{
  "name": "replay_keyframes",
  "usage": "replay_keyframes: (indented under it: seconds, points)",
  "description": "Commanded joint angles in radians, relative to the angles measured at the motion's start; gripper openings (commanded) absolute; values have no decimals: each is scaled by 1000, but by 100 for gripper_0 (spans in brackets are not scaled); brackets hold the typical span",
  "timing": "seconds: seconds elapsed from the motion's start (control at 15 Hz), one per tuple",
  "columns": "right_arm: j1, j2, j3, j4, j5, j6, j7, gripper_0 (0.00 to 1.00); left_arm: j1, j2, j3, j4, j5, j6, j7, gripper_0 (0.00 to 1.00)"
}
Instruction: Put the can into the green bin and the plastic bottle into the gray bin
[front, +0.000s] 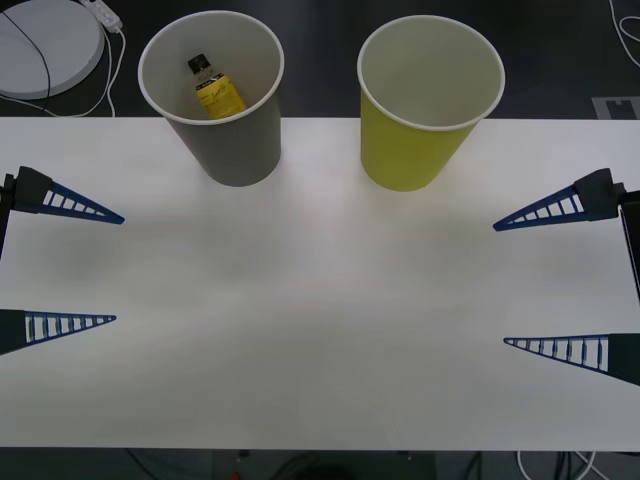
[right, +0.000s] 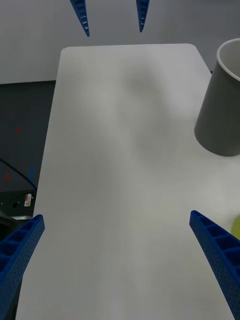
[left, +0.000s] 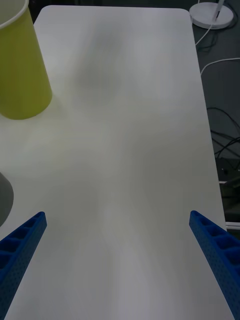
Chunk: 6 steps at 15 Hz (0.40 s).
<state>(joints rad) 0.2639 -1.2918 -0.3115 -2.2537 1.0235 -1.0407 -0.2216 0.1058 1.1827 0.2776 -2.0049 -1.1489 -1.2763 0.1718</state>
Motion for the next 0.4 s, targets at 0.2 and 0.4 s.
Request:
replay_keyframes:
  seconds: [0.2, 0.4]
  points:
    - [0, 0, 0, 3, -6, -7, 11, 100, 0, 0, 0, 0, 0, 0, 0, 100]
    - [0, 0, 0, 3, -6, -10, 7, 100, 0, 0, 0, 0, 0, 0, 0, 100]
